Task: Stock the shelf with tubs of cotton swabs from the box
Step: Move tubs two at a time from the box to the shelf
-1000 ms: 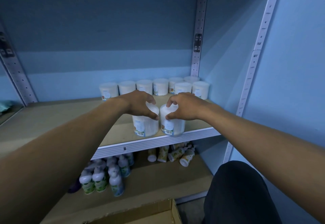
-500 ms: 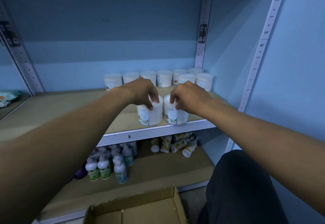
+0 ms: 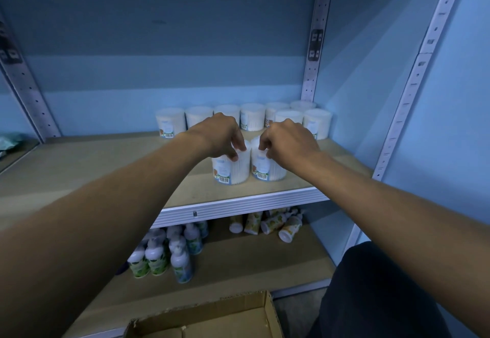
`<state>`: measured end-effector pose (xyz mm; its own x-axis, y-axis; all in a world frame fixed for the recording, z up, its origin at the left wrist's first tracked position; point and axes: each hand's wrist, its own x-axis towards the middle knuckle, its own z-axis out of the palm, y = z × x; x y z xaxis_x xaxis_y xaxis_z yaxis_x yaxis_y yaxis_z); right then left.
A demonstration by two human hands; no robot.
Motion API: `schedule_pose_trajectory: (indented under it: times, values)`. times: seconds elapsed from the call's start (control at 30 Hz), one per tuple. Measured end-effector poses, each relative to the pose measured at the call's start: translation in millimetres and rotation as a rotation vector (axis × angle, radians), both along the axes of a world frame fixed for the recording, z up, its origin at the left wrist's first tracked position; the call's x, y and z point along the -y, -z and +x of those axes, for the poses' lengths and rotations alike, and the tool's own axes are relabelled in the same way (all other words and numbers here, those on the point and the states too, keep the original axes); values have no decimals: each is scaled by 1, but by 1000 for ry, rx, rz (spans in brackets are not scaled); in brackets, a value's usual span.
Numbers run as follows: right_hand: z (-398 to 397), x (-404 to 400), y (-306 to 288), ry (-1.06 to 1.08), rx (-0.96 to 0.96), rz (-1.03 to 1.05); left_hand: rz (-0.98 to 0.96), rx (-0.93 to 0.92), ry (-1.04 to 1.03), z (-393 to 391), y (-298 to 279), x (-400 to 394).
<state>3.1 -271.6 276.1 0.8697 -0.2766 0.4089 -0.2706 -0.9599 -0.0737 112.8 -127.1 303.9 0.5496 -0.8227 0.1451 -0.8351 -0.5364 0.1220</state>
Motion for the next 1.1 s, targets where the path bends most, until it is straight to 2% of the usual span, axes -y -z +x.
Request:
schedule_pose_trajectory:
  times: [0.5, 0.77, 1.1]
  values:
    - [65, 44, 19, 22, 57, 96, -18, 30, -53, 52, 10, 36]
    - [95, 69, 25, 7, 82, 183, -92, -52, -83, 79, 13, 53]
    - [134, 89, 27, 53, 88, 215, -146, -25, -51, 115, 21, 73]
